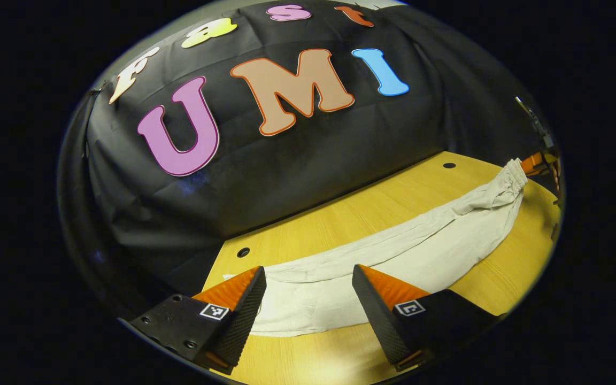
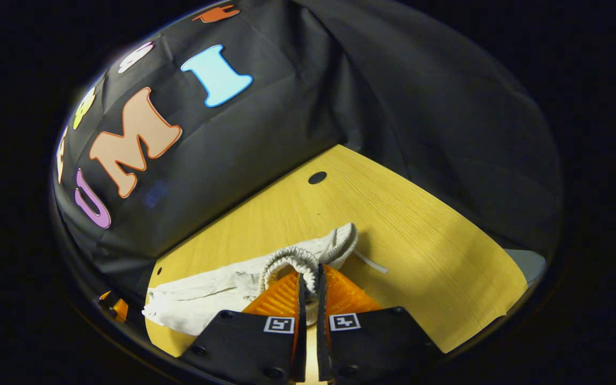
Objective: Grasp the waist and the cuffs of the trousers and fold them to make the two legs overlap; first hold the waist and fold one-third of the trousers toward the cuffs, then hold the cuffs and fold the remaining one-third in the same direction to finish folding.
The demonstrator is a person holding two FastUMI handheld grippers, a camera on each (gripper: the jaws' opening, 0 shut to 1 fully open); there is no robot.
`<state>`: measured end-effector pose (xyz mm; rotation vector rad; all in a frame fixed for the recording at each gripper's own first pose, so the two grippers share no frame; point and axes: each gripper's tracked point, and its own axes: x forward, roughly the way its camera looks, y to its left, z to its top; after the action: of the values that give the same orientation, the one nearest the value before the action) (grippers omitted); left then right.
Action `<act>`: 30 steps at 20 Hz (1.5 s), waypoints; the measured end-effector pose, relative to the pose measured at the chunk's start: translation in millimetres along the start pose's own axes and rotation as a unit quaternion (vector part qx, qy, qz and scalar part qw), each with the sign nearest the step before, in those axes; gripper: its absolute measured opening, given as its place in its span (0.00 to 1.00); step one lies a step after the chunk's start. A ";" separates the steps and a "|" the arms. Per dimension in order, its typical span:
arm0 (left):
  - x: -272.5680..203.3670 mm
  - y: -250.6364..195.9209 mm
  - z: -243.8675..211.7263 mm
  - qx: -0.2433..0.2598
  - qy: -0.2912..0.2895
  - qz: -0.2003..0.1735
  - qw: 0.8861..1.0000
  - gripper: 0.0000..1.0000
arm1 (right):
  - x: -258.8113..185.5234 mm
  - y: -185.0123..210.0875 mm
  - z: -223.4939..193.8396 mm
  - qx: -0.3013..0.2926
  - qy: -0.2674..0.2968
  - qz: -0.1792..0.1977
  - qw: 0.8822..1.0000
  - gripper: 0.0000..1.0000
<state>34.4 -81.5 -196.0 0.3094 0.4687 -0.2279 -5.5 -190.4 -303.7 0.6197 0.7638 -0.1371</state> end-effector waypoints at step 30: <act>-22.8 150.8 -107.7 -0.069 0.042 0.038 0.996 0.96 | 60.8 294.3 -135.3 -0.245 0.110 0.089 0.959 0.10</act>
<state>13.7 98.7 -240.3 0.2009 0.5530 -0.1079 54.7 132.7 -280.6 0.2292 0.9125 0.2874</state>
